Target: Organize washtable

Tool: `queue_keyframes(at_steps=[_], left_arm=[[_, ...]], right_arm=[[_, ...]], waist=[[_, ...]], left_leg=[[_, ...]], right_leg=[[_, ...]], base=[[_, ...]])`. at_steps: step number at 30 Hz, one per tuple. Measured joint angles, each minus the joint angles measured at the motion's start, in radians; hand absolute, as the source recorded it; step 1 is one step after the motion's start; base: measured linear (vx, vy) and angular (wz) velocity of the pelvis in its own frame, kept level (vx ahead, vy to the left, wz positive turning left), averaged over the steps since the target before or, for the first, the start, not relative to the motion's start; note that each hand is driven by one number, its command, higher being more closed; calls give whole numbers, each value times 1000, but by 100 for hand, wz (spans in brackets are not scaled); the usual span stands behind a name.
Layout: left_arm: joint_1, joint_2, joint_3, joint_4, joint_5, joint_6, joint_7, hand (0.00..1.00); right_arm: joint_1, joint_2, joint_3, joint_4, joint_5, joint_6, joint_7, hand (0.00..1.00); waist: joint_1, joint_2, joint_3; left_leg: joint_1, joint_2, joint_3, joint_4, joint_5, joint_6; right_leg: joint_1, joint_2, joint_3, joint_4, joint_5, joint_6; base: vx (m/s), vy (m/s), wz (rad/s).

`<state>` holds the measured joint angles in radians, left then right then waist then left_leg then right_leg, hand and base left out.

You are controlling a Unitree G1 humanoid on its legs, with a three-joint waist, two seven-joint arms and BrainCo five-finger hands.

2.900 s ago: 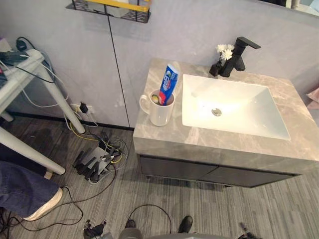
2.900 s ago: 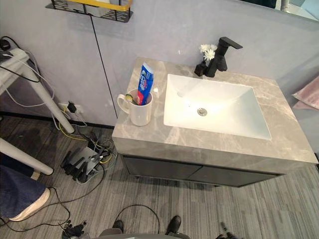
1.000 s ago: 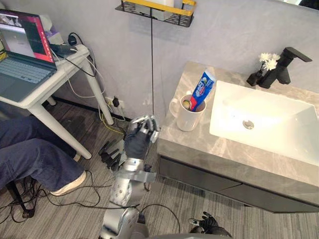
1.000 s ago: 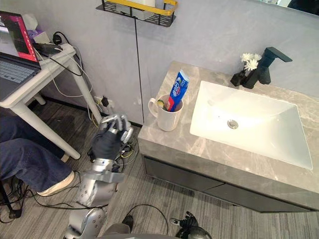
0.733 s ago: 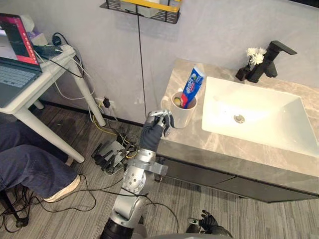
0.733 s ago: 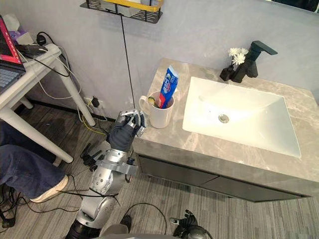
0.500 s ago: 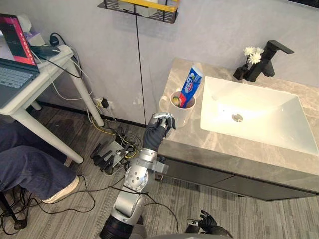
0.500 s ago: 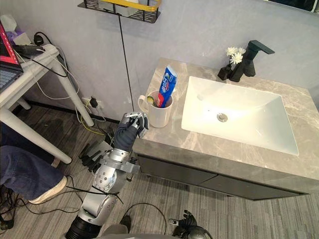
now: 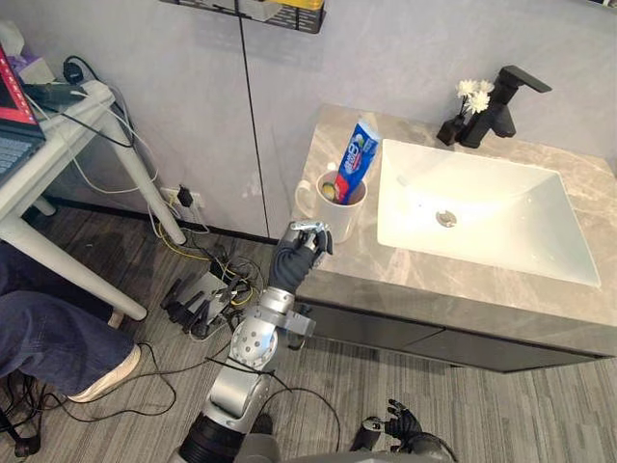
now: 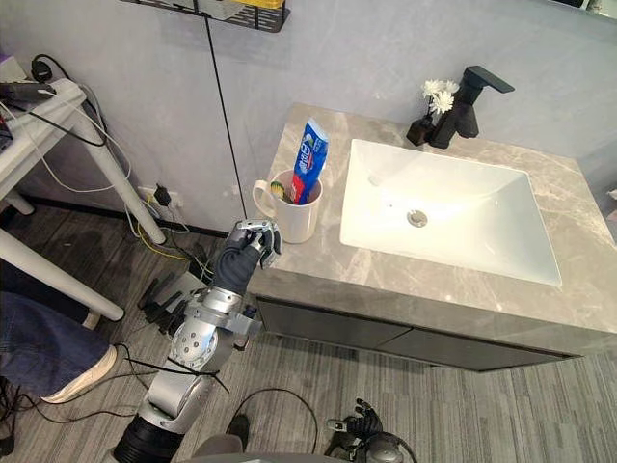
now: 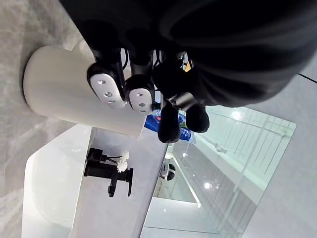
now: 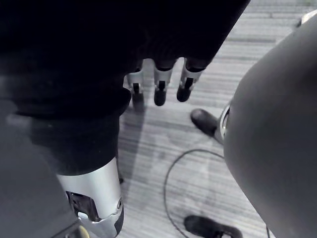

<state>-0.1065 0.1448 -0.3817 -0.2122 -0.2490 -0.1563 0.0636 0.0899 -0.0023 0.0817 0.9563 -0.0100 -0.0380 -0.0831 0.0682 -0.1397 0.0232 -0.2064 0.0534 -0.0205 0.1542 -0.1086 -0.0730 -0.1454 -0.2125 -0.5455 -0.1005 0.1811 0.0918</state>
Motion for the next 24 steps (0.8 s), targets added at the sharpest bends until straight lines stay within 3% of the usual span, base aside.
queue_keyframes(at_steps=[4,12,19,24], left_arm=[[-44,-2,-9,24,-55,0,2,100],[-113,-5,-38,69,-64,18,3,100],[-124,-7,-60,106,-74,22,3,100],[-142,-8,-62,106,-74,22,3,100]], right_arm=[[0,0,-1,0,2,0,-1,0],[-1,4,-11,2,4,0,-2,0],[-4,7,-17,3,5,-2,-3,0],[-6,10,-35,10,15,-2,-6,0]], waist=[[-2,-9,9],[-3,-24,28],[-28,-24,29],[-27,-21,38]], left_leg=[[-1,0,1,0,0,0],[-6,-1,20,-3,0,0],[-6,-1,27,-3,0,0],[-5,1,35,-4,0,0]], right_leg=[[-1,0,1,0,0,0],[-20,-1,21,0,5,0],[-24,-3,28,0,6,0],[-28,-1,36,0,8,-2]], base=[[0,0,0],[5,11,-5],[5,9,-3],[7,15,-4]])
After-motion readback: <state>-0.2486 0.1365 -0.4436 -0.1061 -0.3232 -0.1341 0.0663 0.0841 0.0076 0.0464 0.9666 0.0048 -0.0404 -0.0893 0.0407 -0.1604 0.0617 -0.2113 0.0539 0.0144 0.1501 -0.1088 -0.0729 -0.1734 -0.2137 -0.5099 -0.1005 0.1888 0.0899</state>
